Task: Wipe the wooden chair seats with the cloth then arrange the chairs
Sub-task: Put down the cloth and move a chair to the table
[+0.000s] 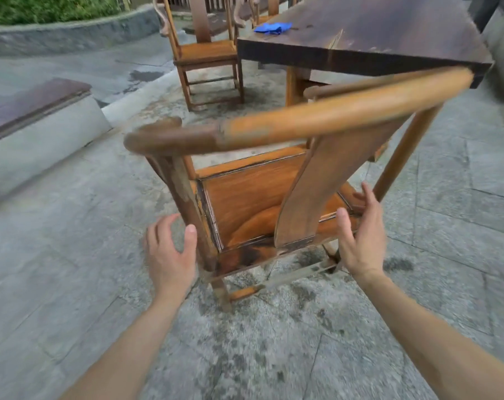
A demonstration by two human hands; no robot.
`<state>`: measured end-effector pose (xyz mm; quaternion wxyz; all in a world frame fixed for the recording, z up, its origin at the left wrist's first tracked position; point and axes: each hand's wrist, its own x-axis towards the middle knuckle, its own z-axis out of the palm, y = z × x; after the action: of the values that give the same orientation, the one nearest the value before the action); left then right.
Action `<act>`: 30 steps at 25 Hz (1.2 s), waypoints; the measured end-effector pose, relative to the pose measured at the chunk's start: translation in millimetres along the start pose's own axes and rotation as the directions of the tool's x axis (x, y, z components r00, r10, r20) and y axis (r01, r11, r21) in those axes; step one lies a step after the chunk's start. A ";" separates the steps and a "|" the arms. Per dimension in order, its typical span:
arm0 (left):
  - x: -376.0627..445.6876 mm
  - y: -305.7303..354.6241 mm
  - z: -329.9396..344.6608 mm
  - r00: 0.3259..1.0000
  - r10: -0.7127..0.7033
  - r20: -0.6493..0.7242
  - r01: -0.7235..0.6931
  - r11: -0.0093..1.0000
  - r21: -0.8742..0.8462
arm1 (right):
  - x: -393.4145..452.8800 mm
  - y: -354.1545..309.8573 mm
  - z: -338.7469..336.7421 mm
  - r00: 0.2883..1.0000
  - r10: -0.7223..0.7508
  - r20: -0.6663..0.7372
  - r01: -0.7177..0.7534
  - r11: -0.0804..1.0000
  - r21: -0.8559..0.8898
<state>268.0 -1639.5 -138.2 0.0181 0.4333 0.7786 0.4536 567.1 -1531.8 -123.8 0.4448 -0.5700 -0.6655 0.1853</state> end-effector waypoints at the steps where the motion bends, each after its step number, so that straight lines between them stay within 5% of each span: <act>1: 6.0 -17.8 25.0 0.998 -0.013 -0.069 0.007 0.996 -0.085 | 2.5 21.8 27.8 0.998 0.000 -0.065 0.004 0.998 0.070; 6: 15.9 -97.8 129.5 0.944 -0.120 -0.307 -0.018 0.912 -0.410 | 0.5 124.6 132.3 0.994 -0.082 -0.078 0.091 0.990 0.109; 10: 24.2 -117.4 173.9 0.900 -0.299 -0.318 0.054 0.798 -0.600 | 16.8 165.1 182.6 0.959 -0.187 -0.213 0.202 0.978 0.051; 14: 28.6 -120.3 183.9 0.846 -0.333 -0.417 0.065 0.839 -0.540 | 41.9 172.9 200.2 0.897 -0.199 -0.394 0.242 0.968 0.061; 25: 23.7 -100.9 186.6 0.683 -0.230 -0.694 -0.042 0.936 -0.351 | 70.6 174.3 218.4 0.806 -0.318 -0.499 0.402 0.913 0.068; 30: 26.4 -106.3 189.7 0.676 -0.166 -0.718 -0.119 0.937 -0.329 | 77.4 178.5 225.7 0.757 -0.337 -0.559 0.448 0.891 0.070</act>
<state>261.5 -1512.9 -316.9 -0.2140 0.1932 0.6319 0.7194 495.4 -1351.3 -349.8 0.6952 -0.3982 -0.5983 -0.0125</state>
